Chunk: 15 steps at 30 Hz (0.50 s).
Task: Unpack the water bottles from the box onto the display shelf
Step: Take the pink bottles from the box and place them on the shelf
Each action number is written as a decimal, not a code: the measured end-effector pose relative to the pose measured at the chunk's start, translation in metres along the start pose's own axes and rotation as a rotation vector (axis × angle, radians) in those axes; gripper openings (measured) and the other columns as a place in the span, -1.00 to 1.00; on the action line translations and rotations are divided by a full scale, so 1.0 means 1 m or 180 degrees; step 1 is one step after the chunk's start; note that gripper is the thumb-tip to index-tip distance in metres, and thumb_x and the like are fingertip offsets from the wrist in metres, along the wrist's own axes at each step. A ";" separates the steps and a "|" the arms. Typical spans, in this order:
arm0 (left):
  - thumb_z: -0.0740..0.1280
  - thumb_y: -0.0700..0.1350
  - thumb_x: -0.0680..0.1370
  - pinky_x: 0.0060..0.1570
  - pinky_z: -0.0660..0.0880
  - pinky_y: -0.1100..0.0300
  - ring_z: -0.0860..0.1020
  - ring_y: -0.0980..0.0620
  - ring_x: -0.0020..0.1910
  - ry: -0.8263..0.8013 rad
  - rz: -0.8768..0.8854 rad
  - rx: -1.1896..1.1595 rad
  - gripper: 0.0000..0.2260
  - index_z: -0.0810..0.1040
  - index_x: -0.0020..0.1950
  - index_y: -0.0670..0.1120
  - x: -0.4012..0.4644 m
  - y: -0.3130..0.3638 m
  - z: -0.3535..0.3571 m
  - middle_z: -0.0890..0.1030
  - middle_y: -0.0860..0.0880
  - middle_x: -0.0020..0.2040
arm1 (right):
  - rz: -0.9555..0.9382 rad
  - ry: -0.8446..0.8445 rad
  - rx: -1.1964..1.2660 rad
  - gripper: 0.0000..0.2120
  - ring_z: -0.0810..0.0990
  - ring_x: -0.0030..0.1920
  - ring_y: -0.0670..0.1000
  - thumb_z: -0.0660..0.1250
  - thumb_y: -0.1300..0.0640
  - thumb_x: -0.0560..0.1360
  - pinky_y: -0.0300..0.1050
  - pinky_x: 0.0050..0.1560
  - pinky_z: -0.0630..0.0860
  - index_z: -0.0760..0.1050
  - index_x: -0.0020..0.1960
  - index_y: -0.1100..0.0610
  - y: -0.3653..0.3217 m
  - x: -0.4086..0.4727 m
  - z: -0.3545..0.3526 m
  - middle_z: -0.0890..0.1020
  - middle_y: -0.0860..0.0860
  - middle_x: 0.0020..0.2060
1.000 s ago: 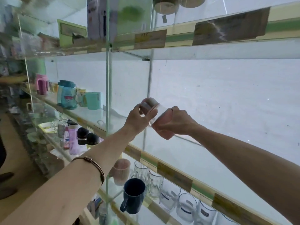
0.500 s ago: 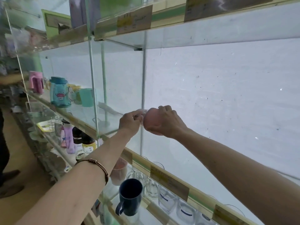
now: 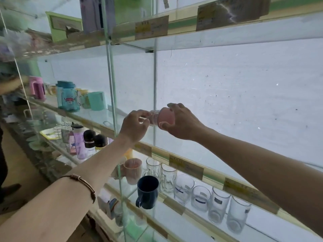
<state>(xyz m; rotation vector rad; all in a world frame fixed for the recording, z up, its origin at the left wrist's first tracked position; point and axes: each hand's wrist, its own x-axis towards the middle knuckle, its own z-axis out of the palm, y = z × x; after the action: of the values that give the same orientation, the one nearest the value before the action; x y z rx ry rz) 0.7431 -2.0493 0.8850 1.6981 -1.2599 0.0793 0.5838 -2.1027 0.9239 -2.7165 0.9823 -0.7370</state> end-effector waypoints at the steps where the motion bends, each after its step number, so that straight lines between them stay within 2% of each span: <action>1: 0.25 -0.22 0.55 -0.17 0.35 0.47 0.51 0.11 -0.02 0.0042 0.0004 -0.0098 -0.76 0.57 0.19 -0.11 -0.013 0.001 -0.005 0.57 -0.04 0.14 | -0.0004 -0.0005 0.0044 -0.41 0.34 0.33 0.10 0.31 -0.03 0.51 -0.02 0.22 0.35 0.23 0.44 0.15 -0.010 -0.012 -0.004 0.35 0.10 0.35; 4: 0.25 -0.25 0.54 -0.01 0.47 0.27 0.53 0.11 -0.06 0.0155 -0.0143 -0.0575 -0.76 0.57 0.17 -0.11 -0.057 0.001 -0.019 0.58 -0.06 0.12 | -0.0083 0.0100 0.0295 -0.62 0.40 0.26 0.12 0.31 0.05 0.54 -0.10 0.18 0.32 0.42 0.28 0.23 -0.036 -0.046 -0.012 0.49 0.14 0.21; 6: 0.26 -0.26 0.53 0.03 0.48 0.20 0.54 0.09 -0.04 0.0167 -0.0317 -0.0790 -0.78 0.56 0.14 -0.10 -0.092 -0.002 -0.031 0.59 -0.06 0.10 | -0.0065 0.0175 0.0515 -0.60 0.42 0.24 0.09 0.34 0.03 0.52 -0.12 0.24 0.31 0.44 0.26 0.23 -0.050 -0.066 -0.009 0.51 0.12 0.18; 8: 0.28 -0.22 0.52 0.05 0.51 0.13 0.57 0.04 0.01 -0.0025 -0.0397 -0.0689 -0.79 0.54 0.14 -0.07 -0.128 -0.008 -0.043 0.58 -0.02 0.08 | 0.0154 0.0033 0.0846 -0.51 0.46 0.14 -0.01 0.34 -0.06 0.52 -0.17 0.12 0.37 0.38 0.35 0.16 -0.063 -0.088 -0.001 0.50 0.04 0.20; 10: 0.30 -0.15 0.53 -0.06 0.48 0.24 0.54 0.06 0.03 -0.0335 -0.0324 -0.0332 -0.78 0.52 0.17 -0.07 -0.164 -0.016 -0.053 0.55 0.02 0.08 | 0.0443 -0.0186 0.1295 -0.45 0.50 0.04 -0.09 0.33 -0.12 0.51 -0.21 -0.02 0.44 0.34 0.40 0.10 -0.076 -0.112 0.012 0.51 -0.02 0.20; 12: 0.30 -0.12 0.54 -0.14 0.38 0.32 0.50 0.09 0.03 -0.0532 -0.0328 -0.0131 -0.76 0.50 0.20 -0.08 -0.198 -0.023 -0.062 0.54 0.03 0.08 | 0.0550 -0.0282 0.1484 -0.45 0.52 0.08 -0.08 0.33 -0.16 0.49 -0.19 0.03 0.48 0.36 0.39 0.07 -0.087 -0.138 0.026 0.53 -0.03 0.21; 14: 0.30 -0.08 0.54 -0.05 0.35 0.26 0.49 0.09 0.08 -0.0616 -0.0440 -0.0076 -0.73 0.50 0.23 -0.07 -0.229 -0.031 -0.070 0.54 0.02 0.14 | 0.0558 -0.0371 0.1494 -0.46 0.52 0.13 -0.07 0.33 -0.17 0.48 -0.17 0.08 0.47 0.38 0.37 0.05 -0.100 -0.162 0.041 0.54 -0.05 0.21; 15: 0.30 -0.06 0.54 -0.01 0.36 0.24 0.49 0.09 0.11 -0.0669 -0.0513 -0.0092 -0.72 0.49 0.24 -0.05 -0.244 -0.034 -0.075 0.53 0.03 0.17 | 0.0583 -0.0440 0.1543 -0.47 0.53 0.10 -0.07 0.34 -0.16 0.48 -0.20 0.04 0.47 0.38 0.37 0.04 -0.108 -0.173 0.048 0.54 -0.07 0.19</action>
<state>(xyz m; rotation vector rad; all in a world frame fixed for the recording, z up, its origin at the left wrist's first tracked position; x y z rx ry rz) 0.6917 -1.8265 0.7658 1.8121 -1.2640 -0.2177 0.5534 -1.9105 0.8468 -2.1966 0.8704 -0.6433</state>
